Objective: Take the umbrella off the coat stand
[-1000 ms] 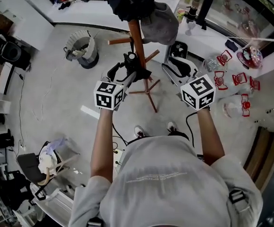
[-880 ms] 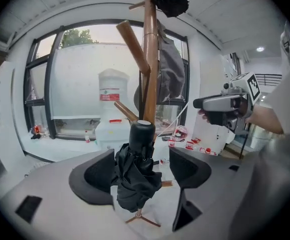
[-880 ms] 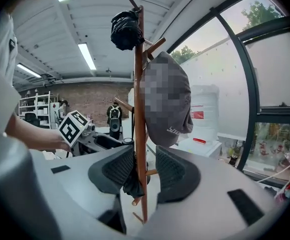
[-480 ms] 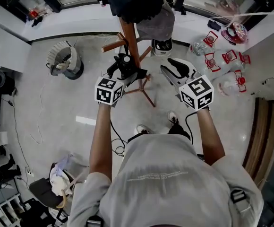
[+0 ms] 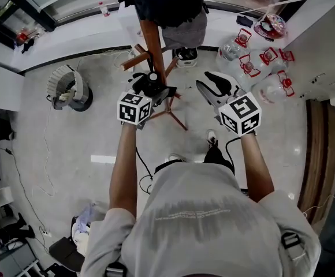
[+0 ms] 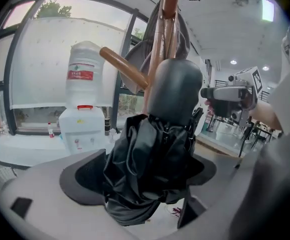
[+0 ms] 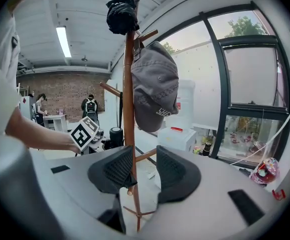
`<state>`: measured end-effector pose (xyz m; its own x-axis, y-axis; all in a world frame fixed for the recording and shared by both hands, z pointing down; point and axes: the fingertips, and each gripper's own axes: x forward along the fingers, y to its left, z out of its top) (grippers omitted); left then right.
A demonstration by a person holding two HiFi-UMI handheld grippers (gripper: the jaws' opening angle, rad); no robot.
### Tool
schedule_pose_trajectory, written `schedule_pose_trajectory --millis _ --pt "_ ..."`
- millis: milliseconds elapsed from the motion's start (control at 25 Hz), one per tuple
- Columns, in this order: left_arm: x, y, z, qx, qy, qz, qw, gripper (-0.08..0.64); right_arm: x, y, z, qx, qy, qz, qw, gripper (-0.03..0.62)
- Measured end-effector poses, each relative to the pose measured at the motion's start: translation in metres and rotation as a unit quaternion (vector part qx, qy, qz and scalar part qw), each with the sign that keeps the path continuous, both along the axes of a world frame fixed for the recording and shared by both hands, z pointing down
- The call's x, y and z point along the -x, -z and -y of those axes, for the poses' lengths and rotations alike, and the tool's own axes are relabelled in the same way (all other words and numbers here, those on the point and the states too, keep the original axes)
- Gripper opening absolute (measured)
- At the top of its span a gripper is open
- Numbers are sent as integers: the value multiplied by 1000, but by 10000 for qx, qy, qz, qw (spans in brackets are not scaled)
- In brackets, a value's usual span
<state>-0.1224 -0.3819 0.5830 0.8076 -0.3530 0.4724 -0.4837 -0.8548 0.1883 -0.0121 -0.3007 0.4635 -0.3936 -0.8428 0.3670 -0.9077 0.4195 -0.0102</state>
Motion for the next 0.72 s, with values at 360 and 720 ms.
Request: schedule_pose_trajectory --millis 360,720 --pt "-3 -4 0 -241 157 -15 9996 307 -1 -1 -5 -37 -54 -47 10000 164" --pt "14 35 1 -633 726 -194 9952 284 -3 8 -5 -95 202 -33 9997 164"
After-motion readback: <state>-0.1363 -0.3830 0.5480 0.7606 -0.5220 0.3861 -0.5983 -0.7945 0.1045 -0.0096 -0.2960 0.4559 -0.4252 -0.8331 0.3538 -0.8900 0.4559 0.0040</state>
